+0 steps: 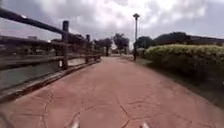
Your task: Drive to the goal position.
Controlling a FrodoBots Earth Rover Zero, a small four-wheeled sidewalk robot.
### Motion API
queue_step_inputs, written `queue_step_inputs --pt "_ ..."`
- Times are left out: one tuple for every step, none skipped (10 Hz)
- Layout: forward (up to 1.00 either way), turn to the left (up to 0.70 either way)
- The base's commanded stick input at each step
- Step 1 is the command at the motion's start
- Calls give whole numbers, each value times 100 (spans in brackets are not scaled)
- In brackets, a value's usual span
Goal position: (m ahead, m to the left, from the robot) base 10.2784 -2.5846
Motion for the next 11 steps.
queue_step_inputs --pt "70 0" --pt "70 0" --pt "70 0" --pt "70 0" --pt "70 0" --pt "70 0" --pt "70 0" --pt "70 0" --pt "70 0" --pt "70 0" --pt "70 0"
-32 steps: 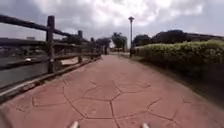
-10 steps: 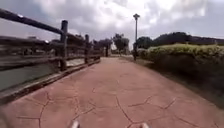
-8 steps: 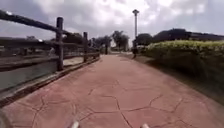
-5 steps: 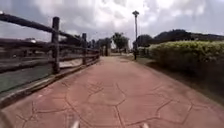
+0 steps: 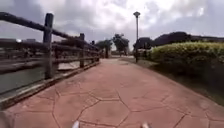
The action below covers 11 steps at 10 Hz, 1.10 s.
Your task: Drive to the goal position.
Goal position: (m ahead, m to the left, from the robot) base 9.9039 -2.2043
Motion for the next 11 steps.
queue_step_inputs --pt "70 0" --pt "70 0" --pt "70 0" --pt "70 0" --pt "70 0" --pt "70 0" --pt "70 0" --pt "70 0" --pt "70 0" --pt "70 0" --pt "70 0"
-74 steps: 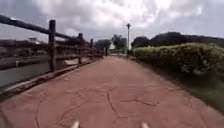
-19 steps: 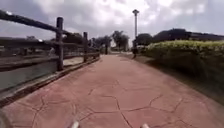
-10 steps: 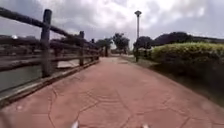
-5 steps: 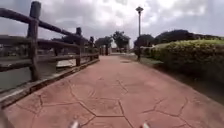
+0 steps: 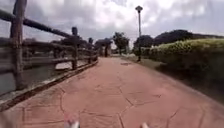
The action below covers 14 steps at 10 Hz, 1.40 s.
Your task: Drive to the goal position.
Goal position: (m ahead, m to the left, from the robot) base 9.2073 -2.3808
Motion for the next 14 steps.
queue_step_inputs --pt "70 0" --pt "70 0" --pt "70 0" --pt "70 0" --pt "70 0" --pt "70 0" --pt "70 0" --pt "70 0" --pt "70 0" --pt "70 0" --pt "70 0" --pt "70 0" --pt "70 0" --pt "70 0"
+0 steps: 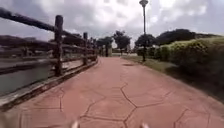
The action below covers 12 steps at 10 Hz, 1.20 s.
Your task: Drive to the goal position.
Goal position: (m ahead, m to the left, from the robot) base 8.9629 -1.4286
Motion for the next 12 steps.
queue_step_inputs --pt "70 0" --pt "70 0" --pt "70 0" --pt "70 0" --pt "70 0" --pt "70 0" --pt "70 0" --pt "70 0" --pt "70 0" --pt "70 -9" --pt "70 -35" --pt "70 -32"
